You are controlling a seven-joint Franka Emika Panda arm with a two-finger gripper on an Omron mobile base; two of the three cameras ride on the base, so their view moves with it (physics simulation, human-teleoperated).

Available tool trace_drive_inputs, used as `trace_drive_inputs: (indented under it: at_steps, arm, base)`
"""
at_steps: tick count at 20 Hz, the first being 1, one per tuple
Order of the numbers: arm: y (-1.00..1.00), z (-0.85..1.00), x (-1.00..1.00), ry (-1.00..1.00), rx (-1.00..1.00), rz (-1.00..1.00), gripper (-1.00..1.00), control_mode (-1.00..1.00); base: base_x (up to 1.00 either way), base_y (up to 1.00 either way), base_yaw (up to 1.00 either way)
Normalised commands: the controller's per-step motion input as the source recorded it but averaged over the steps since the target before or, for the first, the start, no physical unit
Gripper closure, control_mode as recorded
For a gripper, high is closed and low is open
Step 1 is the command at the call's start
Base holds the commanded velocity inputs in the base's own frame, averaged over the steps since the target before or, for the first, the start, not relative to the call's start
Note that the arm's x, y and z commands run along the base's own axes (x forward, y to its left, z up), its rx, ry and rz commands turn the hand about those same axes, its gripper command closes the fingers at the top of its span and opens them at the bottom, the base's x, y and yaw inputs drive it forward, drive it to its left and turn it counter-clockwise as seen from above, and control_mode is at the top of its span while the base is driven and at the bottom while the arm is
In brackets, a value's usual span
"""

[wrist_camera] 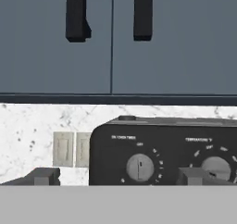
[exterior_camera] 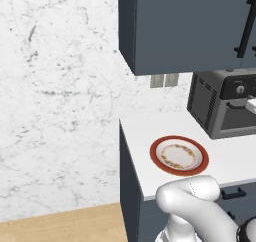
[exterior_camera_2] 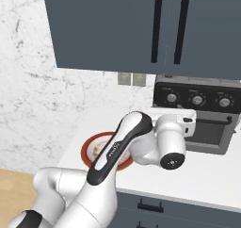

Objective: Pick up the kebab skewer and baguette bread, and place them inside the toaster oven. Close the toaster oven door and start by setting the timer.

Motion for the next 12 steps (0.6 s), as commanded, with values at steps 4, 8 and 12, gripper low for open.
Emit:
trace_drive_inputs:
  at_steps: [4,8,12]
  arm:
    - [0.03,-0.03,0.38,-0.20,0.00,0.00,-1.00,-1.00]
    - [0.00,0.00,0.51,-0.11,0.00,0.00,-1.00,-1.00]
    - [-0.03,0.00,0.32,-0.03,-0.01,0.00,-1.00,-1.00]
  base:
    - [0.00,0.00,0.00]
    - [0.00,0.00,0.00]
    - [0.00,0.00,0.00]
